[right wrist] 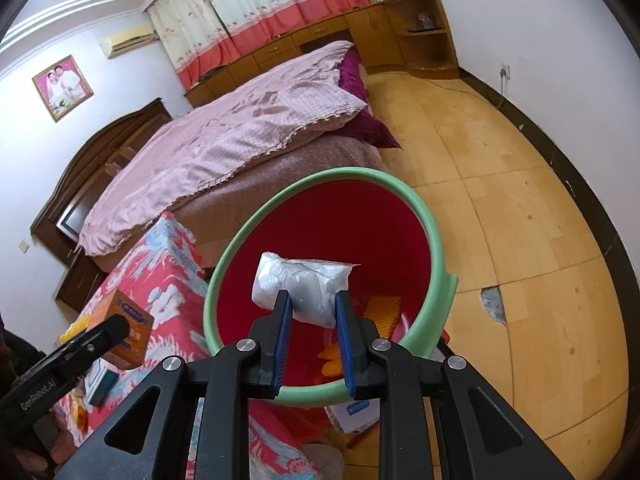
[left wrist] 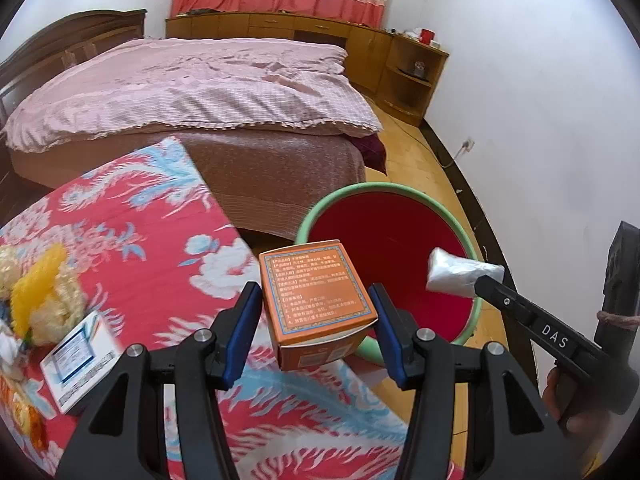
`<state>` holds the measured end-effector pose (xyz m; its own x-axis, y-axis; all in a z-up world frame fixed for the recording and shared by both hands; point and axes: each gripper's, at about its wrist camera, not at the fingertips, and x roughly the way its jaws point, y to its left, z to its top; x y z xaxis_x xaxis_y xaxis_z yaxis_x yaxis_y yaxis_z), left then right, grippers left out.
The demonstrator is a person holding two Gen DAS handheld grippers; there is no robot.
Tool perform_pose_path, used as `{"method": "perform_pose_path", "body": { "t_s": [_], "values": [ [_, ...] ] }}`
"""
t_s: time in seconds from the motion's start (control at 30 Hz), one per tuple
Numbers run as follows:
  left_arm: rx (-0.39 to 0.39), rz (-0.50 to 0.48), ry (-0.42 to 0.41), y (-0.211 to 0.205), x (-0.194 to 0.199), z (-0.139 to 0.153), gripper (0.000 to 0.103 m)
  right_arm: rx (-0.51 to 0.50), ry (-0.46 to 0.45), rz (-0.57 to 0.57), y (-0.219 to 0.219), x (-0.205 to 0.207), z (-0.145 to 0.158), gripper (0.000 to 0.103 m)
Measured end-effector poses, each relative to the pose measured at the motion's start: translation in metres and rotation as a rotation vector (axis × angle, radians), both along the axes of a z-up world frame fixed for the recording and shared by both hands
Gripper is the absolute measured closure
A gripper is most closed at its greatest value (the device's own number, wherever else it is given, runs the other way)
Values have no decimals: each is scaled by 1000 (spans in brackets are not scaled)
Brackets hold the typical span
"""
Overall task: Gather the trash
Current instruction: 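Carry the box and bag over the red bucket and open both grippers, then withdraw both open grippers from the bucket back toward the table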
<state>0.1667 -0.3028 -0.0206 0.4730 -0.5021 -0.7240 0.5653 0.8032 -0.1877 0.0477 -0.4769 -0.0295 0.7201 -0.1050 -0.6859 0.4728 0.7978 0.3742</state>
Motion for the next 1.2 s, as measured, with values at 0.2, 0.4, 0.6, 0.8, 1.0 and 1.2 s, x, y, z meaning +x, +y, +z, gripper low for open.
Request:
{"method": "perform_pose_path", "body": {
  "t_s": [0.2,0.4,0.6,0.8,1.0,1.2],
  "values": [
    [9,-32,-3,-18,2,-6,47,4,-6,-8,-7,-1,0,71],
    [12,-64,5,-34,8,-12,47,-5,-8,-20,-10,-8,2,71],
    [9,-102,-12,-53,8,-12,47,2,-3,-45,-16,-14,0,70],
    [14,-95,-16,-60,9,-8,42,4,-1,-49,-16,-15,0,70],
    [10,-79,-1,-51,5,-7,42,1,-3,-43,-12,-16,2,64],
    [-10,-34,16,-31,1,-2,42,13,-1,-38,-7,-20,4,63]
  ]
}}
